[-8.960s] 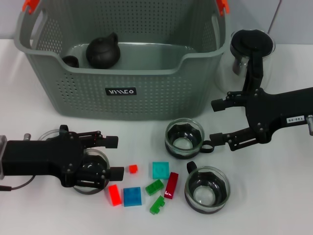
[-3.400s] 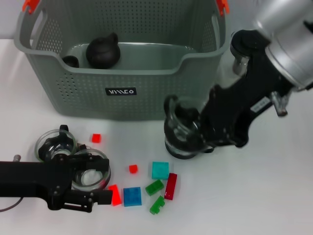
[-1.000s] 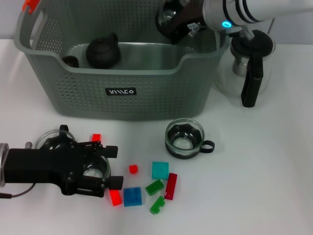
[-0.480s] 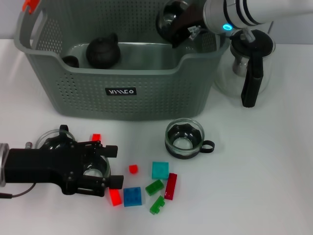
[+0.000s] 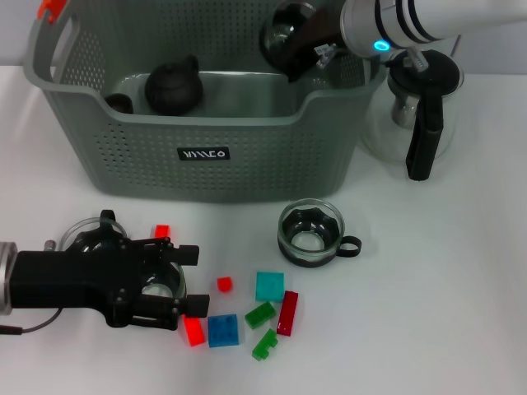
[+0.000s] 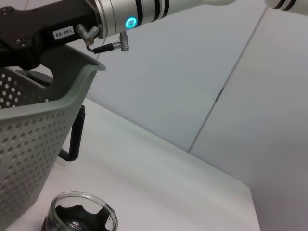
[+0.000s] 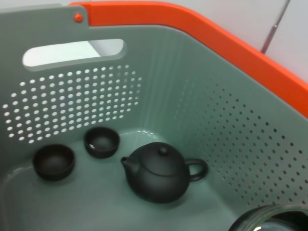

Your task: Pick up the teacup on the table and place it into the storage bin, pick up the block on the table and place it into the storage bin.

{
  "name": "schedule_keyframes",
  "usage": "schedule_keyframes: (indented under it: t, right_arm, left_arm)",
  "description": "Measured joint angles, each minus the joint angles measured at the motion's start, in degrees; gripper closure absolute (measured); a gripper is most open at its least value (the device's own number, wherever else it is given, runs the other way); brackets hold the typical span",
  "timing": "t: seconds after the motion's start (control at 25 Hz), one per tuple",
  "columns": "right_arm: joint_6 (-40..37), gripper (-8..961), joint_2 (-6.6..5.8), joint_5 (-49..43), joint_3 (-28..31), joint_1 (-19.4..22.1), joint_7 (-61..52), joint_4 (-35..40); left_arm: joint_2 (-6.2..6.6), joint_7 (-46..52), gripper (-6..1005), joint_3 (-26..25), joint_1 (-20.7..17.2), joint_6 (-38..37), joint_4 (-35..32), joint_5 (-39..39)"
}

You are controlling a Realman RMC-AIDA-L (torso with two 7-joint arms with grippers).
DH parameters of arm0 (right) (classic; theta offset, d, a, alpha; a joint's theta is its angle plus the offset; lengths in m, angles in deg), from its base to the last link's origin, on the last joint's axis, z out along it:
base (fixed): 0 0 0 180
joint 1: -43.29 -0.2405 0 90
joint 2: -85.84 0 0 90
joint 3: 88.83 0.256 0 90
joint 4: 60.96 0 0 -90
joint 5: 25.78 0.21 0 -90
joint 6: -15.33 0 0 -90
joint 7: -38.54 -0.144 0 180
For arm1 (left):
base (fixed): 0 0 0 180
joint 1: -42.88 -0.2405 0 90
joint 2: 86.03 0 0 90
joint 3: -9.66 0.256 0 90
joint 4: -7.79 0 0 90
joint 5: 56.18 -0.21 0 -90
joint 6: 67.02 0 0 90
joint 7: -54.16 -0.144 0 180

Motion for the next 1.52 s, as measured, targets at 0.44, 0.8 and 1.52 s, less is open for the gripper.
schedule_keyframes:
  t: [0.44,0.8,1.52]
  right_arm:
    - [-7.9,830,-1.27,-4.0,0.0,-0.1,-7.4,3.6]
    - [-8.6,824,-1.04,-6.8,-0.2,-0.2,-9.3,3.6]
    - [-6.0,812,-0.76,-6.8,-2.0,0.3,-8.6,3.1]
  left_arm:
    - [0.00,0.2,94,0.1,0.1,0.0,0.0,0.0]
    - [0.00,0.0,94,0.1,0.1,0.0,0.0,0.0]
    - [0.00,-0.1,95,0.1,0.1,0.1,0.0,0.0]
